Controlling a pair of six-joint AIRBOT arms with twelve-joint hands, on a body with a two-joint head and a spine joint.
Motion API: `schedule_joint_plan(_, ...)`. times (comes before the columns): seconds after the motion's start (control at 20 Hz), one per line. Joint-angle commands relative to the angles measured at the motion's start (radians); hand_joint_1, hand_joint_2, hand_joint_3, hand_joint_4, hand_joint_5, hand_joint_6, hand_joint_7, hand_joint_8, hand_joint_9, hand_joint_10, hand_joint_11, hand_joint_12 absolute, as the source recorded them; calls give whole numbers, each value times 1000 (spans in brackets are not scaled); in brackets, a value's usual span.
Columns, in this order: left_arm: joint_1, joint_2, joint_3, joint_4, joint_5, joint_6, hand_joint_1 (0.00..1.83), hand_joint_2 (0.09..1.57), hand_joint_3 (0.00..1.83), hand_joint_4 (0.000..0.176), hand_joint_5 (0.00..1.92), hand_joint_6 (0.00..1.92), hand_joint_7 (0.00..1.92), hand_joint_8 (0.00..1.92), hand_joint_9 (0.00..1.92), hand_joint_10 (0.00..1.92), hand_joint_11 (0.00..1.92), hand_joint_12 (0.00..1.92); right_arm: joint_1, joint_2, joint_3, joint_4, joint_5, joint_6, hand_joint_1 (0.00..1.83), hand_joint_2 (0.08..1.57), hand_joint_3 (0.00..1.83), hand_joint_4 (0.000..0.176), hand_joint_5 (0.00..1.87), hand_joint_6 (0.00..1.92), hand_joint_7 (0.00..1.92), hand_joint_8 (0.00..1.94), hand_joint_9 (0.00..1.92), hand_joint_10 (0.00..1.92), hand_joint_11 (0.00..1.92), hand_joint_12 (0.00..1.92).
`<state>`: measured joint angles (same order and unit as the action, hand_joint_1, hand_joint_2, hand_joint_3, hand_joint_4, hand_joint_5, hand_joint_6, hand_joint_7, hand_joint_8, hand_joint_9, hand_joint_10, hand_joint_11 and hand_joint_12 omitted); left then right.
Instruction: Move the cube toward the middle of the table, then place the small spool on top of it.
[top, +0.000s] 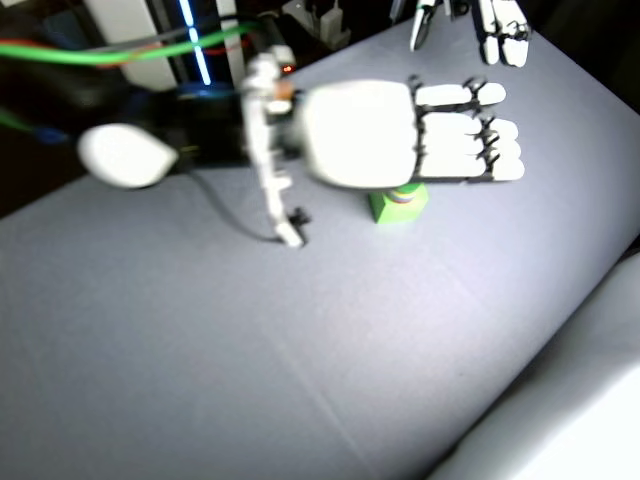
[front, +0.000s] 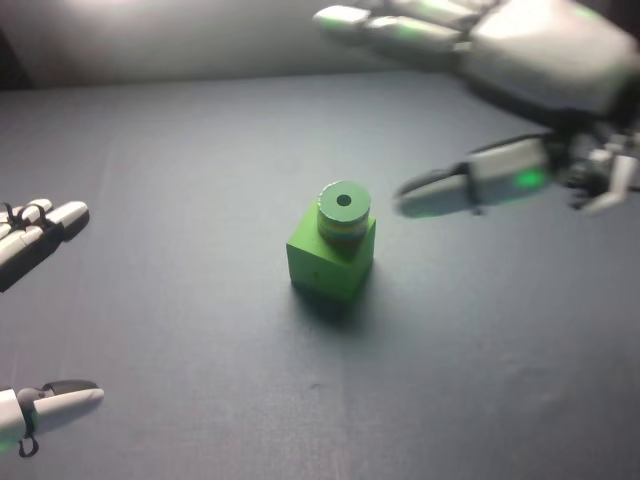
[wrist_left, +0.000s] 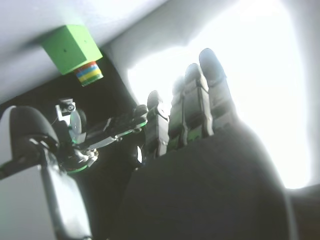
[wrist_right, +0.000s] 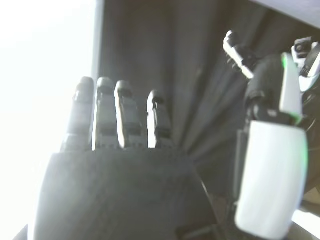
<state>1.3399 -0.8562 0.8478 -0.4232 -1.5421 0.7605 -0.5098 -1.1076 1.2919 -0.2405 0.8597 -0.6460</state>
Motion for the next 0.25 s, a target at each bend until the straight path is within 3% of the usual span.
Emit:
schedule_joint_plan(0.0,-5,11,4,3,-154,-8,753,921,0,151,131,0,137,1,157,2,0,567,-26,36,-34,51,210,-9,686,815,0,165,0,0,0,0,0,0,0,0)
schedule_joint_plan(0.05,-6,13,4,3,-167,-11,784,907,0,164,101,0,112,0,150,0,0,551,-54,63,-57,81,261,-19,749,810,0,174,0,0,0,0,0,0,0,0)
schedule_joint_plan(0.1,-9,15,5,4,-183,-16,833,926,3,158,73,0,120,3,131,0,0,501,-92,91,-80,113,318,-25,808,831,0,176,0,0,0,0,0,0,0,0)
schedule_joint_plan(0.15,-16,17,11,7,-185,-29,844,943,9,131,80,5,119,2,124,0,3,494,-132,113,-100,143,375,-26,803,865,13,171,0,0,0,0,0,0,0,0)
schedule_joint_plan(0.2,-29,18,22,13,-185,-43,844,943,9,131,80,5,119,2,124,0,3,494,-185,129,-118,184,447,-29,803,865,13,171,0,0,0,0,0,0,0,0)
